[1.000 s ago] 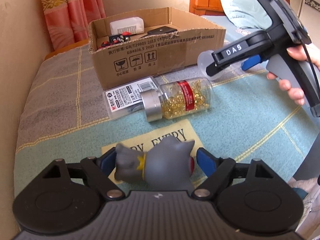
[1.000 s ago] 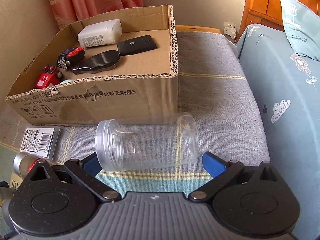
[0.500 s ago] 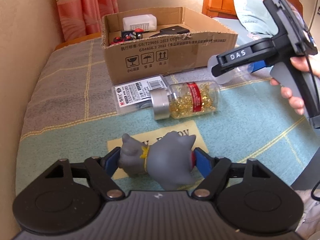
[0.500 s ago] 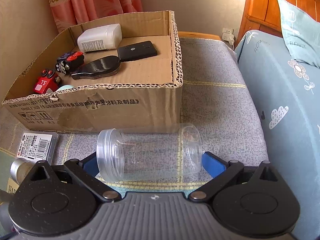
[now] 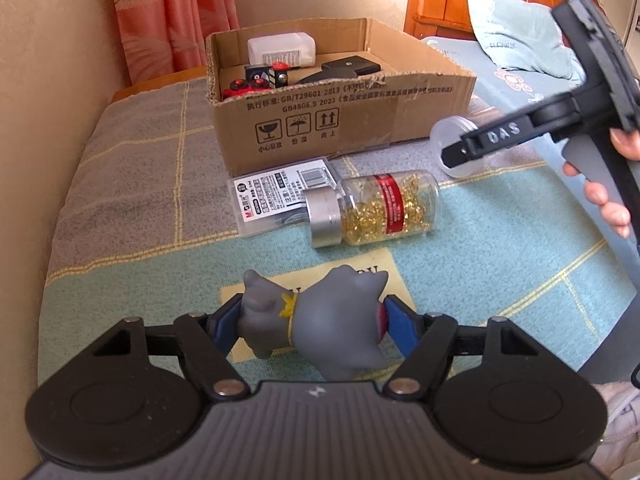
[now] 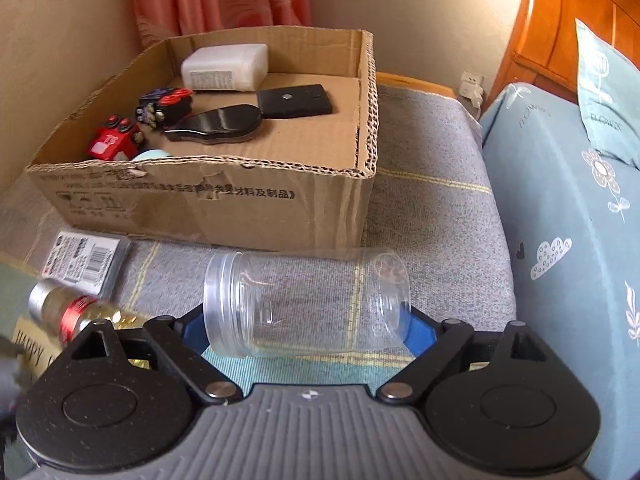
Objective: Organize rigid objects
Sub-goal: 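Carry the clear jar into the box and open the right tool while the left tool carries the cat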
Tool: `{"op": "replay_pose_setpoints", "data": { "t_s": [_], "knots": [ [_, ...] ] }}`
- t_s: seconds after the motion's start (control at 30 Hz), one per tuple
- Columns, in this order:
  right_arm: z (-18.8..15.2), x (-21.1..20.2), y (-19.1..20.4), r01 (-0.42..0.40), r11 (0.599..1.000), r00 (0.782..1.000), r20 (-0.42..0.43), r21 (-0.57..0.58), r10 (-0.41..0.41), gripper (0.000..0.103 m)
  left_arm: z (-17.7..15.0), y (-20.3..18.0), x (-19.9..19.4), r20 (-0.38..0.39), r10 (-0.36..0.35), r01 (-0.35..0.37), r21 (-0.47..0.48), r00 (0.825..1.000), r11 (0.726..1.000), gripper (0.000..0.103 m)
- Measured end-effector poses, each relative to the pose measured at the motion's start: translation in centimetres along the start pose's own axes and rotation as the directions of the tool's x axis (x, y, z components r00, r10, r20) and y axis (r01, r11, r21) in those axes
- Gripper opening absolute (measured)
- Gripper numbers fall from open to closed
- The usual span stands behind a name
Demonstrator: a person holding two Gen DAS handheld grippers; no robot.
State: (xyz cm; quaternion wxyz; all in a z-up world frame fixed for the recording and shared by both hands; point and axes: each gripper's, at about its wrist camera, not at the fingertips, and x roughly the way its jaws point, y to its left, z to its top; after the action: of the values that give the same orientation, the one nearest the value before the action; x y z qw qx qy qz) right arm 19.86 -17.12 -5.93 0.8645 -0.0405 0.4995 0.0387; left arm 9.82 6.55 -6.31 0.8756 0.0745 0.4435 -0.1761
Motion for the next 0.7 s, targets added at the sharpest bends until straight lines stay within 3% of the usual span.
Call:
{"op": "replay_pose_setpoints", "data": {
  "t_s": [0.2,0.43,0.57,0.7],
  "knots": [
    [0.0,-3.2,-0.1,-0.037,0.995,0.999,0.028,-0.093,0.04,0.094,0.9,0.2,-1.4,0.021,-0.009,0.008,0.009,1.0,1.0,0.072],
    [2.9,-8.3,0.0,-0.063,0.983,0.983,0.158,-0.172,0.09,0.094,3.3,1.0,-3.5,0.091,-0.024,0.024,-0.003,0.996,1.0,0.072],
    [5.9,-8.4,0.5,-0.07,0.98,0.971,0.214,-0.186,0.11,0.094,5.5,1.5,-4.2,0.134,0.002,-0.003,0.01,0.991,1.0,0.072],
    [8.7,-6.5,1.5,-0.08,0.977,0.969,0.215,-0.2,0.123,0.094,7.8,2.2,-4.3,0.174,0.046,-0.05,0.02,0.984,0.999,0.072]
  ]
}}
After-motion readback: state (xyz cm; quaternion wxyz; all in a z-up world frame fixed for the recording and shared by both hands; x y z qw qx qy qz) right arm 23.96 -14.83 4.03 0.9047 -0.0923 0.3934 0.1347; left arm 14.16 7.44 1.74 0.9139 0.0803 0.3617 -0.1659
